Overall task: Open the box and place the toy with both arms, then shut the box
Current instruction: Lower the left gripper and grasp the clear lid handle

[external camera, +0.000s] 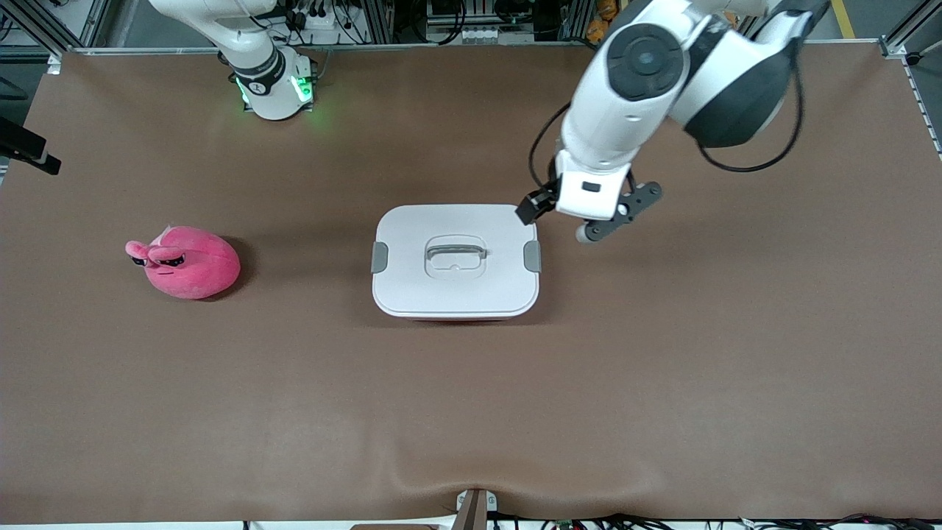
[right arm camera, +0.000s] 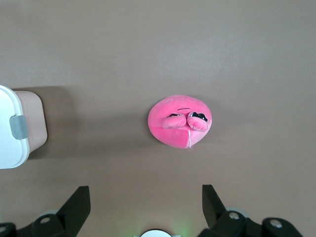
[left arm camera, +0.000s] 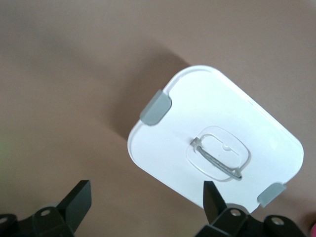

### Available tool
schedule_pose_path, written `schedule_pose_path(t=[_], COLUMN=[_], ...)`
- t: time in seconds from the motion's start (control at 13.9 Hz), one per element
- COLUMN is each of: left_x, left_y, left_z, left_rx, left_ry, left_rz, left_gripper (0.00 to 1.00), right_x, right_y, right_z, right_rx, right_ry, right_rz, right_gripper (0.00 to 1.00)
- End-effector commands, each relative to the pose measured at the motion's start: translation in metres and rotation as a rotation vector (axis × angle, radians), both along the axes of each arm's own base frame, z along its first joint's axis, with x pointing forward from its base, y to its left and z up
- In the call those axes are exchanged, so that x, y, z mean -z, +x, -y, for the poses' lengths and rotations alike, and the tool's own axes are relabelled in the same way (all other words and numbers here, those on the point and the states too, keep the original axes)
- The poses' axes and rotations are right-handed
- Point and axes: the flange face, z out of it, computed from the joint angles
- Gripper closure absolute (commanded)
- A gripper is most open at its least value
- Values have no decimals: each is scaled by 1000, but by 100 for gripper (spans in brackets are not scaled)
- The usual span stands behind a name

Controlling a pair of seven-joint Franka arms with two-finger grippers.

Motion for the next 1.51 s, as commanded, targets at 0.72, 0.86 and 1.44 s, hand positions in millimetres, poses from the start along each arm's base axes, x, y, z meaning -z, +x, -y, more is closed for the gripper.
schedule_pose_path(t=[0.72,0.86,1.44], left_x=[101,117,155], left_y=[-20,-26,-35], left_z=[121,130,148], left_rx=[-968,-954,-893], left_ry=[7,24,41], left_rz=[40,58,96], left_gripper=[0,0,30], right_x=[-1,-1,0], right_y=[-1,-1,0], right_z=[5,6,6], right_rx=[2,3,3], right_ry=[17,17,17], right_rz=[0,0,-3], right_gripper=[0,0,0])
